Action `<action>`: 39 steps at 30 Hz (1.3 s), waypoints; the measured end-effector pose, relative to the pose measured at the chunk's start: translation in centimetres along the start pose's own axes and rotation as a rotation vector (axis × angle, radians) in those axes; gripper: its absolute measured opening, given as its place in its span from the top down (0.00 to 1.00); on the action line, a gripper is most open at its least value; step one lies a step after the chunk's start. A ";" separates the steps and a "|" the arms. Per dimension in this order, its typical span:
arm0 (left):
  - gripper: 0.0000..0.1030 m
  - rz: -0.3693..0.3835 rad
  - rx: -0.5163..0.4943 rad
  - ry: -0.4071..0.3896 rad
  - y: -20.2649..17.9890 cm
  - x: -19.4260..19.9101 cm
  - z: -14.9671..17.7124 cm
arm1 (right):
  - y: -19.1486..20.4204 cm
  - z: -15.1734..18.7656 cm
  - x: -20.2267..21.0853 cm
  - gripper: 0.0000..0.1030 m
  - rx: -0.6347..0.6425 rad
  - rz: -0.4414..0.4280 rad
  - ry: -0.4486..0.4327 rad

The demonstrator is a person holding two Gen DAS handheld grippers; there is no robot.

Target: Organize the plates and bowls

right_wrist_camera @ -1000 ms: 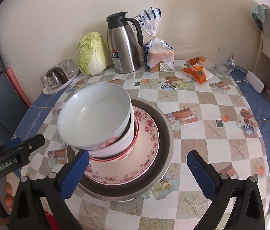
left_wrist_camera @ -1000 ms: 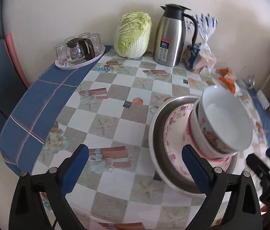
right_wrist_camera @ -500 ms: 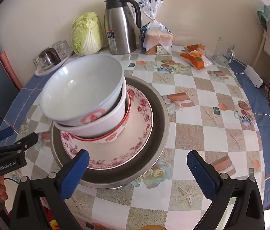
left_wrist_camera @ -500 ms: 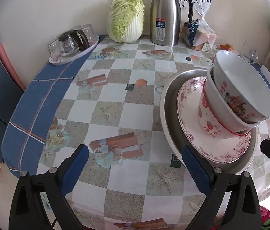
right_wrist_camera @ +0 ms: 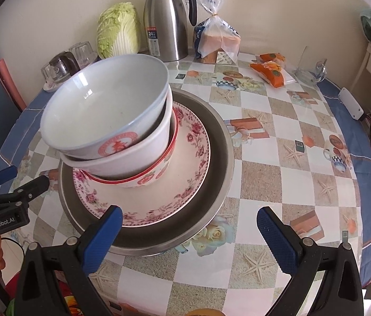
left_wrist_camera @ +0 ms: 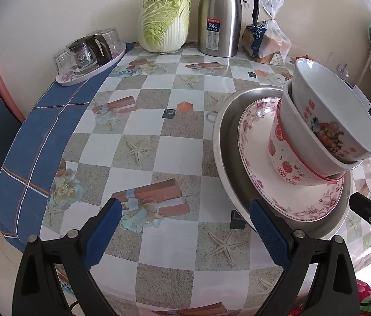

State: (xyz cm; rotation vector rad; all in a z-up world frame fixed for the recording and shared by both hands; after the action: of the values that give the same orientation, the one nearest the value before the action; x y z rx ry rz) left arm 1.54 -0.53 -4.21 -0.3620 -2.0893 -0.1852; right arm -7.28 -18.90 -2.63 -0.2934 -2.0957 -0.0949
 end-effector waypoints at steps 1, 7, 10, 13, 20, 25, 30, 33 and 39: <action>0.05 0.004 -0.001 -0.001 0.0 0.0 0.0 | 0.0 0.0 -0.1 0.00 0.002 -0.001 0.001; 0.05 0.009 -0.017 0.009 -0.4 -0.4 0.0 | 0.2 0.0 -0.3 0.00 0.017 0.000 0.006; 0.05 0.009 -0.023 0.016 -0.6 -0.7 0.1 | 0.2 0.1 -0.5 0.00 0.019 -0.004 0.015; 0.05 0.013 -0.027 0.019 -0.7 -0.8 0.1 | 0.3 0.2 -0.8 0.00 0.020 -0.005 0.023; 0.05 0.016 -0.031 0.026 -0.9 -0.9 0.1 | 0.3 0.2 -0.9 0.00 0.021 -0.003 0.026; 0.05 0.018 -0.026 0.028 -0.7 -0.9 0.1 | 0.4 0.2 -0.9 0.00 0.023 -0.004 0.029; 0.05 0.019 -0.022 0.036 -0.7 -1.1 0.1 | 0.4 0.3 -1.0 0.00 0.025 -0.004 0.032; 0.05 0.021 -0.018 0.047 -0.6 -1.3 0.2 | 0.4 0.3 -1.1 0.00 0.024 -0.004 0.033; 0.05 0.022 -0.016 0.051 -0.6 -1.4 0.2 | 0.5 0.3 -1.3 0.00 0.030 -0.004 0.040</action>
State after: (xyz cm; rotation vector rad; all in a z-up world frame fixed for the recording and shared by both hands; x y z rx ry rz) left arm 1.87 -1.25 -5.50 -0.3866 -2.0341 -0.1963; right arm -6.82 -18.57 -3.93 -0.2670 -2.0561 -0.0713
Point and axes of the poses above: each gripper's, at about its wrist camera, not at the fingertips, and x roughly against the way its jaws point, y to its left, z to its underside, the point moved 2 cm from there along -x, roughly the way its jaws point, and after that the axes turned 4 degrees about x, right-handed, at the moved point
